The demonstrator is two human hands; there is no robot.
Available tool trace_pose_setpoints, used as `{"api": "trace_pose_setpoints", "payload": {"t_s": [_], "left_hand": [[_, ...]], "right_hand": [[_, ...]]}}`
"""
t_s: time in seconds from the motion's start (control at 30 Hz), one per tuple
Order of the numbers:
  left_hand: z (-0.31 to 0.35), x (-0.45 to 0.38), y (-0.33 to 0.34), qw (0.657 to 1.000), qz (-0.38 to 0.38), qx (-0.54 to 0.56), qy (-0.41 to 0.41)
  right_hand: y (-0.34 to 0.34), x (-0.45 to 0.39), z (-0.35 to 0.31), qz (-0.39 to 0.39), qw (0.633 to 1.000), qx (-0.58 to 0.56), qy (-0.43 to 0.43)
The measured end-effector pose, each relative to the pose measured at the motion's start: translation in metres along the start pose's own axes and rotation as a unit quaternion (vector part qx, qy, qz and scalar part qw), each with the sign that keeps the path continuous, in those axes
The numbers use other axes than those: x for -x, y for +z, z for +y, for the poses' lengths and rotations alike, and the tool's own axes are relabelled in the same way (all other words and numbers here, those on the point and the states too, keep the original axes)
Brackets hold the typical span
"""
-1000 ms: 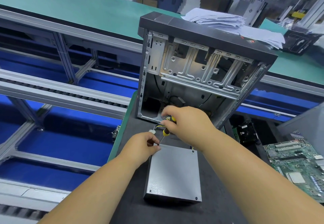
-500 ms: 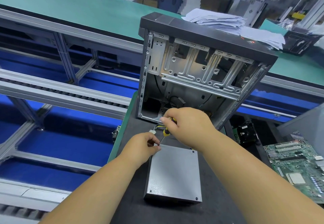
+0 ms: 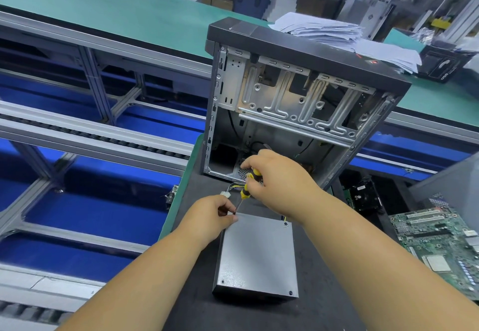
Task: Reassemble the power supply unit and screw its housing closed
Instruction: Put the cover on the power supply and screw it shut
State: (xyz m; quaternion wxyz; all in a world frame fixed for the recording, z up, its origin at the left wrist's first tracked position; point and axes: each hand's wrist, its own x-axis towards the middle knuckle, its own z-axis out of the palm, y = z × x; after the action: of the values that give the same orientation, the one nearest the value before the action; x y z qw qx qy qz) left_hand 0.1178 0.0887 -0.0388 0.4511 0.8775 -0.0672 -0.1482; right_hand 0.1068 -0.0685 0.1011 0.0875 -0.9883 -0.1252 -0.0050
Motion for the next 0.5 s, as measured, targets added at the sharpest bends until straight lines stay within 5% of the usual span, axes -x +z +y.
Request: {"api": "trace_pose_setpoints", "payload": {"t_s": [0.17, 0.33, 0.5], "left_hand": [[-0.0004, 0.0004, -0.0003, 1.000, 0.002, 0.003, 0.003], [-0.0003, 0.0007, -0.0005, 1.000, 0.003, 0.000, 0.003], [0.0004, 0.0014, -0.0003, 1.000, 0.003, 0.004, 0.002]], "right_hand": [[0.0065, 0.0018, 0.0028, 0.013, 0.996, 0.081, 0.029], [0.0063, 0.0025, 0.0030, -0.011, 1.000, -0.009, -0.014], [0.0091, 0.0015, -0.0005, 0.014, 0.997, 0.078, 0.015]]}}
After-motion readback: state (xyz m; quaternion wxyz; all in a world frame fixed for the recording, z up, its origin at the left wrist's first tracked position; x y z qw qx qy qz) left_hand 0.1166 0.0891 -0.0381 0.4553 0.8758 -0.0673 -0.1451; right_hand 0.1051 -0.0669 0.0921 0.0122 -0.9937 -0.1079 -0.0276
